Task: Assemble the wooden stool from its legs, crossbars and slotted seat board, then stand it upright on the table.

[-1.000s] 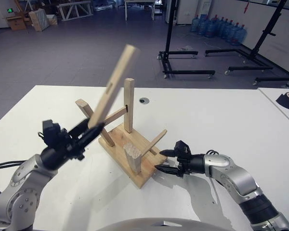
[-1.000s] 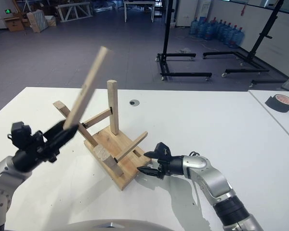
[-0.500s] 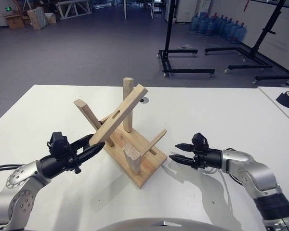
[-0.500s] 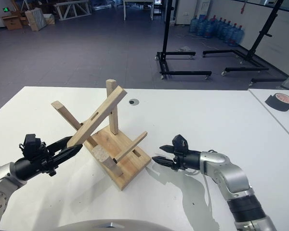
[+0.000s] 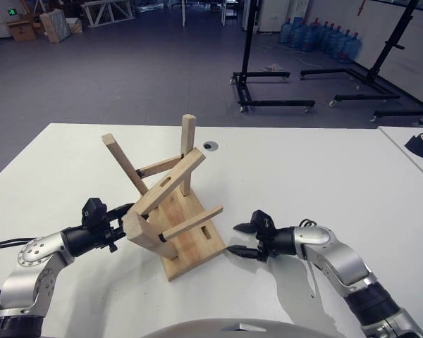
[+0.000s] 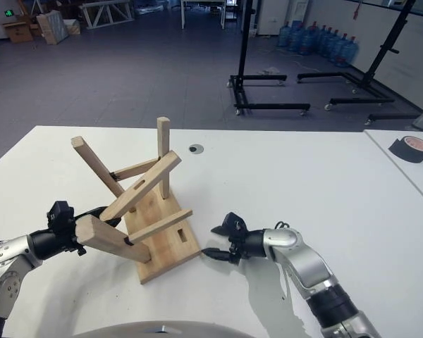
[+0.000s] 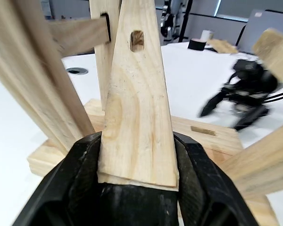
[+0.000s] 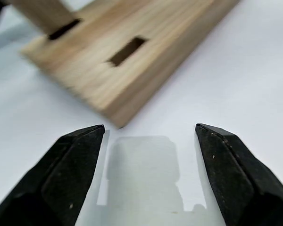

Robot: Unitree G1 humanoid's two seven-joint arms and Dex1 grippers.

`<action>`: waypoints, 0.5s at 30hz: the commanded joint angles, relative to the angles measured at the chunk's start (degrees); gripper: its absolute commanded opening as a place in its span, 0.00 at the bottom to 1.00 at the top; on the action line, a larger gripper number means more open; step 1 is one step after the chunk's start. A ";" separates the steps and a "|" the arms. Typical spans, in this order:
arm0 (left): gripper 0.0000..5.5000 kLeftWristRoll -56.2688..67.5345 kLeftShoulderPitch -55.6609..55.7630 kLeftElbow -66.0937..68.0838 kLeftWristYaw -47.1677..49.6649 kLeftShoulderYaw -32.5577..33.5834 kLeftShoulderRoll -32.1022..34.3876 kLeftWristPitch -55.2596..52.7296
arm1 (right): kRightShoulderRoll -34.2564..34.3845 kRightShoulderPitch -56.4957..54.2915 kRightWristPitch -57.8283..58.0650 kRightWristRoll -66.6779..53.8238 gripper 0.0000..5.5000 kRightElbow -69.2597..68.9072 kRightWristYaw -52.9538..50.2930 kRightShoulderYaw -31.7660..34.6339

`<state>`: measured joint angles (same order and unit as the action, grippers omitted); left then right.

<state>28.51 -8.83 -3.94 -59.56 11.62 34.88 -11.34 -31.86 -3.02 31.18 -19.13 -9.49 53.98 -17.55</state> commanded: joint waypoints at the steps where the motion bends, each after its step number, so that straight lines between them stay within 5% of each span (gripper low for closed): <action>1: 0.37 -2.45 3.20 2.62 0.41 -0.85 0.44 2.82 | 1.12 -0.48 4.05 -3.24 0.65 -3.28 0.44 0.12; 9: 0.37 15.02 4.17 -11.43 -0.36 4.81 -0.30 -6.22 | -0.58 0.53 6.52 -6.32 0.65 -4.46 0.65 3.94; 15: 0.37 20.28 6.10 -19.52 3.27 4.20 -0.23 -9.92 | 1.21 -3.20 8.78 -16.59 0.65 -4.06 0.55 15.25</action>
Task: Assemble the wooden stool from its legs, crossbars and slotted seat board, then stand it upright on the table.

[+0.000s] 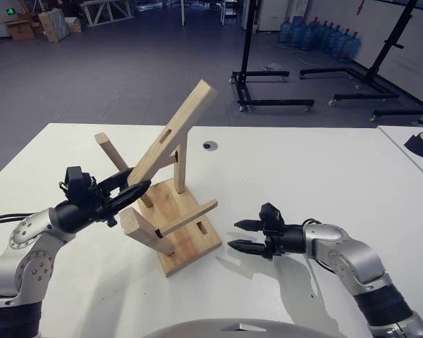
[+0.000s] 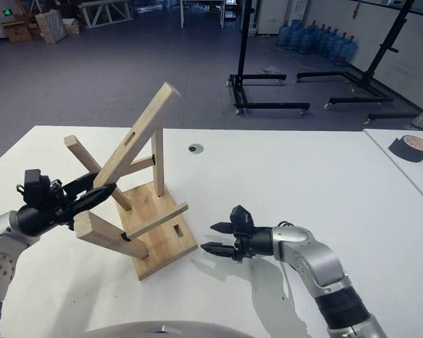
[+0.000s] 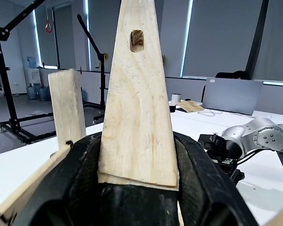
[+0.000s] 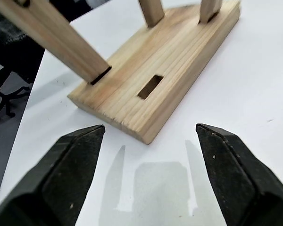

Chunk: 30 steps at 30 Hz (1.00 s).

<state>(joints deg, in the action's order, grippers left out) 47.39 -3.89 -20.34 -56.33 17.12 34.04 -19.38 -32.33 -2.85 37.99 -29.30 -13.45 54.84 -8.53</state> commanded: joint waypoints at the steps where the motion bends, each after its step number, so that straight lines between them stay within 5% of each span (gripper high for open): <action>1: 0.37 2.18 1.03 -3.11 -0.71 -1.81 1.29 -3.09 | 2.72 -4.95 3.25 -10.75 0.65 -0.15 -0.41 9.51; 8: 0.37 9.47 4.29 -1.12 -5.55 0.05 5.15 -9.39 | 7.66 -12.74 10.49 -40.37 0.65 -2.77 -7.01 24.87; 21: 0.37 7.61 6.86 7.15 -12.19 -7.87 4.69 -15.45 | 18.30 -16.97 8.01 -35.79 0.65 2.00 -10.67 11.44; 30: 0.37 4.72 6.85 6.94 -14.85 -10.68 4.70 -15.16 | 19.36 -17.75 8.21 -34.42 0.65 3.62 -8.13 9.79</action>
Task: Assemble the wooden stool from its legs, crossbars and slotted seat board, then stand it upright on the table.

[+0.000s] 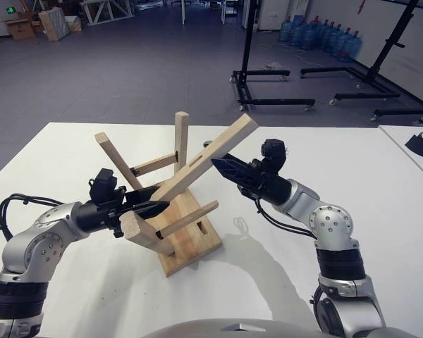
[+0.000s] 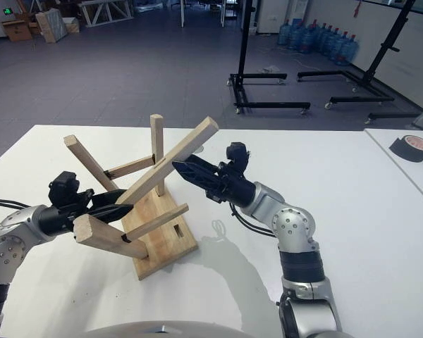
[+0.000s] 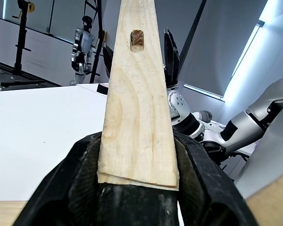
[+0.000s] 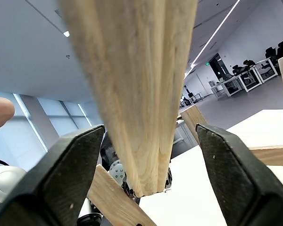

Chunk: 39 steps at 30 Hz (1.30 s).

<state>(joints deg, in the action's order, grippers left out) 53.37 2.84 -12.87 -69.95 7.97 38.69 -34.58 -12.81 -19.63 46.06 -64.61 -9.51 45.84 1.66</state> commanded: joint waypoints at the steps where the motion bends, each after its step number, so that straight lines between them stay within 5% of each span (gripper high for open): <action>1: 0.37 -1.50 0.15 -0.61 -1.16 -1.80 -0.13 0.10 | -0.17 -1.13 0.28 0.91 0.65 -0.30 1.03 -0.49; 10: 0.37 -1.76 1.11 -0.09 -0.15 -1.34 -0.83 -0.15 | -0.89 -0.88 0.41 0.95 0.38 -1.09 3.55 -0.68; 18: 0.37 -2.34 1.76 0.72 0.78 -1.27 -1.14 -0.42 | -0.80 -1.06 -0.73 2.31 0.37 -1.27 3.94 -0.89; 28: 0.67 -7.23 -1.23 2.16 5.14 4.57 1.30 3.25 | -2.11 -1.99 -7.71 5.79 0.37 0.18 3.08 5.21; 33: 0.68 -10.71 -8.68 1.15 8.05 7.54 1.95 4.41 | -8.88 0.04 -11.39 14.44 0.37 1.48 4.64 5.24; 39: 0.68 -23.60 -13.72 5.44 15.11 1.76 0.94 8.14 | -12.81 6.11 -20.48 28.93 0.37 1.52 6.60 -1.01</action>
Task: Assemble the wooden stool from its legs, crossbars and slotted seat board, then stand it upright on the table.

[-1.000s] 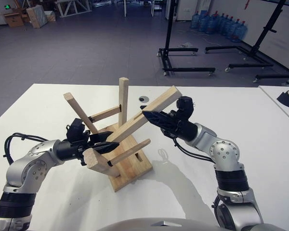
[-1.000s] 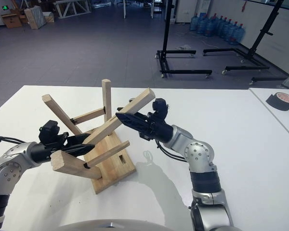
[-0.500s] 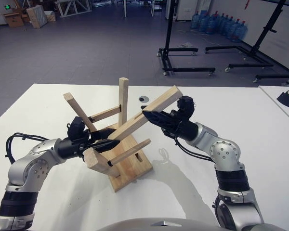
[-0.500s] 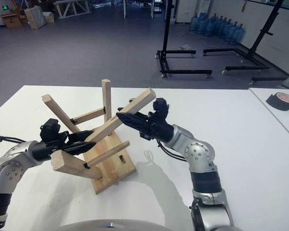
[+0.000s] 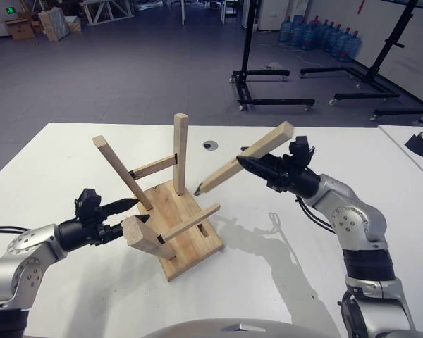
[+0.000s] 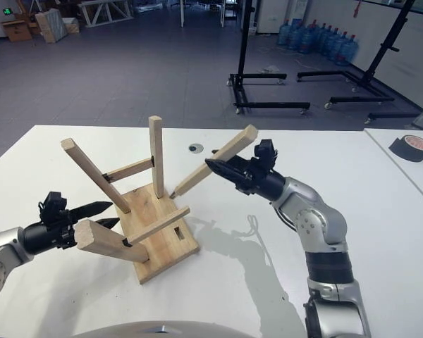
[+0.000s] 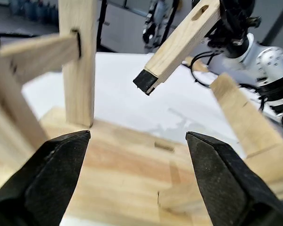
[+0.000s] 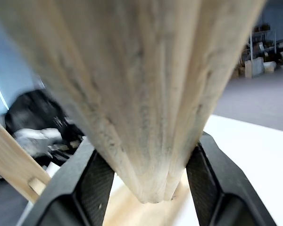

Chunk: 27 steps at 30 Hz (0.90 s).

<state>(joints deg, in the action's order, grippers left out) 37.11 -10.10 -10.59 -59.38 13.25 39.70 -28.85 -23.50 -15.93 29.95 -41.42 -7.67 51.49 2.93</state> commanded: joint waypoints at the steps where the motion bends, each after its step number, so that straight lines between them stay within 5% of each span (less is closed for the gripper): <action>1: 0.68 -10.03 -1.00 4.16 6.28 -4.88 -0.32 3.26 | -2.64 3.36 -5.09 6.90 0.37 -0.66 1.38 -2.78; 14: 0.68 -28.41 4.70 14.47 17.48 -18.32 -6.54 13.60 | -11.83 13.10 -3.66 7.88 0.37 -11.24 7.31 -4.45; 27: 0.68 -25.65 3.38 12.44 17.66 -13.49 -5.19 14.20 | -16.54 9.60 -2.28 1.57 0.37 -16.87 9.04 1.41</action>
<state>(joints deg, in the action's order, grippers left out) 12.48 -5.25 1.64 -42.13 -1.01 33.26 -13.61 -38.03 -5.03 27.45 -38.54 -22.11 58.49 3.32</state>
